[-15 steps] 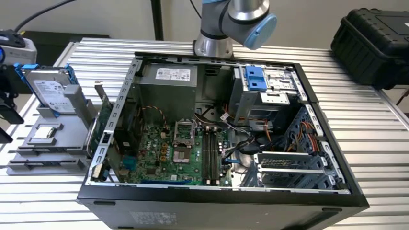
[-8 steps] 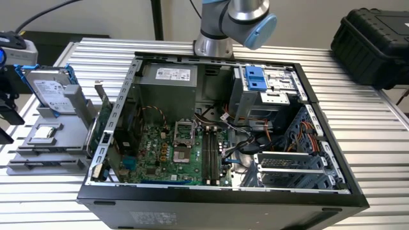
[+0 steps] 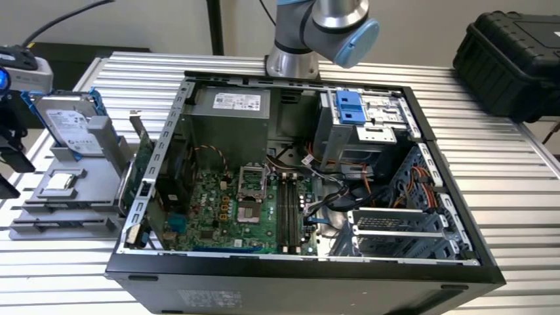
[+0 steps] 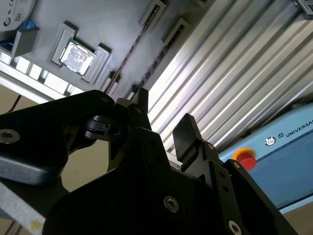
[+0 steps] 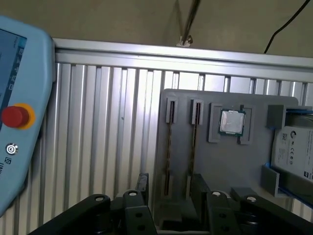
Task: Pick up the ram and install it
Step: 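Pick up the ram and move it above insertion slot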
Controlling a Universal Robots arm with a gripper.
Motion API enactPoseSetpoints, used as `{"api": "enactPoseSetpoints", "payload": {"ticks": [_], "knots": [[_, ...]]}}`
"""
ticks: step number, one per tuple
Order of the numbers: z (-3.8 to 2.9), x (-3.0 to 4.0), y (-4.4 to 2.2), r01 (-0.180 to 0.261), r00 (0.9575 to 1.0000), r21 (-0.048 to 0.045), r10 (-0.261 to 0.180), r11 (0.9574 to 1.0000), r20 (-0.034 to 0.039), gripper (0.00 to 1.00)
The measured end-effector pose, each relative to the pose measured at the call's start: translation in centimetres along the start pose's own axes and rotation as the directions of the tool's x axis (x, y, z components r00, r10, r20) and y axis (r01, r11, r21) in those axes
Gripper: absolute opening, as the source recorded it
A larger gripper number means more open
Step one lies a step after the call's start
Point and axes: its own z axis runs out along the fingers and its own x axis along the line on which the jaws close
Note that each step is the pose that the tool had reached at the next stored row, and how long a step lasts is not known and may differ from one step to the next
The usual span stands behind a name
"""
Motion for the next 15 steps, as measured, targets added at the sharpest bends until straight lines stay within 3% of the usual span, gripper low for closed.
{"api": "enactPoseSetpoints", "payload": {"ticks": [7, 15], "knots": [[1.0, -0.06, -0.01, 0.0, 0.9999, -0.001, 0.0, 1.0, -0.0139, 1.0], [1.98, -0.26, -0.03, 0.0, 0.9993, -0.0024, 0.0, 1.0, -0.0362, 1.0]]}}
